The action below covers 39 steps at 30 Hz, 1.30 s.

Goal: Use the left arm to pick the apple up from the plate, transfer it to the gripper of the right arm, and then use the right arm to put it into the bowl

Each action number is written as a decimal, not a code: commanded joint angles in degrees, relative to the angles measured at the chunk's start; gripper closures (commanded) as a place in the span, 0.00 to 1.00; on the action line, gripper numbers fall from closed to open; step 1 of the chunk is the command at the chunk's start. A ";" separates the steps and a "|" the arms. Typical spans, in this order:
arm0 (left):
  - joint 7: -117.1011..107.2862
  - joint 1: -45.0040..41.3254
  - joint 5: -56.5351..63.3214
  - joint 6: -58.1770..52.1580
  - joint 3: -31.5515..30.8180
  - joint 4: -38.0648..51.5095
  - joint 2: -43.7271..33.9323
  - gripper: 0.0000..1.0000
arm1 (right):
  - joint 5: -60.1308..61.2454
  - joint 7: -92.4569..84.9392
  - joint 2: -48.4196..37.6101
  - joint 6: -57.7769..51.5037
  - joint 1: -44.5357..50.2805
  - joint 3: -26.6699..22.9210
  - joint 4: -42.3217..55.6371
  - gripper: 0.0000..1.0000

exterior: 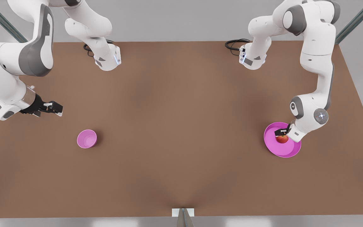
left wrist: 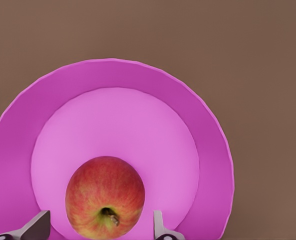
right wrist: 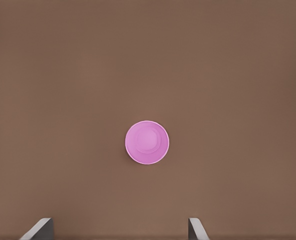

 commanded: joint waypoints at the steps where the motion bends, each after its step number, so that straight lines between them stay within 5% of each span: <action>1: 4.86 0.07 0.04 1.16 0.01 -0.22 0.19 0.00 | 0.04 -0.38 -0.05 0.01 0.05 -0.01 0.03 0.00; 18: 4.86 -0.19 0.12 3.18 -0.17 2.15 4.58 0.00 | 0.04 -0.47 0.39 -0.07 -0.21 -0.10 0.03 0.00; 20: 4.86 -0.19 0.04 3.18 -0.08 2.15 4.93 0.05 | 0.04 -0.47 0.39 0.01 -0.21 -0.10 0.03 0.00; 23: 4.86 -0.19 0.04 3.18 -0.08 2.15 5.02 0.25 | 0.04 -0.47 0.39 -0.07 -0.21 -0.10 0.03 0.00; 39: 4.69 -0.37 0.04 1.17 -0.43 3.38 2.21 0.30 | 0.04 -0.56 0.48 -0.07 -0.39 -0.19 -0.06 0.00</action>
